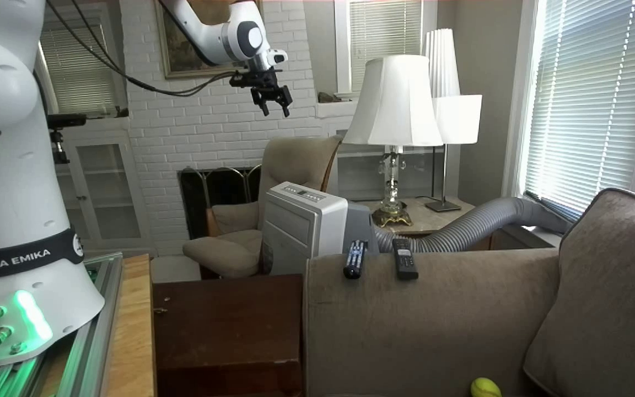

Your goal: Press the orange button on the heater

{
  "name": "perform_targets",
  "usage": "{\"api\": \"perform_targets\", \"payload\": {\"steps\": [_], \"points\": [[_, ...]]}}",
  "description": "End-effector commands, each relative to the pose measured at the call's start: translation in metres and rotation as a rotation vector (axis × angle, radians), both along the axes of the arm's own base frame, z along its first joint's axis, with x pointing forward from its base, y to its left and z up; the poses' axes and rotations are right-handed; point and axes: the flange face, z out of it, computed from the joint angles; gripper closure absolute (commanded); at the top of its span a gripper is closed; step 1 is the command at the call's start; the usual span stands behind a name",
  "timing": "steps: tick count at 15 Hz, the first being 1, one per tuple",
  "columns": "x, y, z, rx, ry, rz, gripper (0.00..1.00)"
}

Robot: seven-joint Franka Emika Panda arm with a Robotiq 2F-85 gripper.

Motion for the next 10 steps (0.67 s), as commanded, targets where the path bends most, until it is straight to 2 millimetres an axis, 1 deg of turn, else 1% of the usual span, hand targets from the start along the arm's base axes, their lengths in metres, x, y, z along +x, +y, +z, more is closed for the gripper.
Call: {"api": "perform_targets", "payload": {"steps": [1,2,3,4,5,6,8,10], "points": [[0.021,0.027,-0.022,0.076,-0.093,0.017,0.0],[0.024,0.032,-0.03,0.089,-0.114,0.022,0.0],[0.026,0.036,-0.038,0.097,-0.131,0.03,0.04],[0.029,0.039,-0.043,0.098,-0.148,0.038,0.28],[0.031,0.044,-0.055,0.101,-0.16,0.042,0.28],[0.033,0.048,-0.059,0.098,-0.177,0.047,0.32],[0.036,0.058,-0.075,0.086,-0.194,0.058,0.48],[0.037,0.066,-0.09,0.066,-0.213,0.079,0.61]]}}
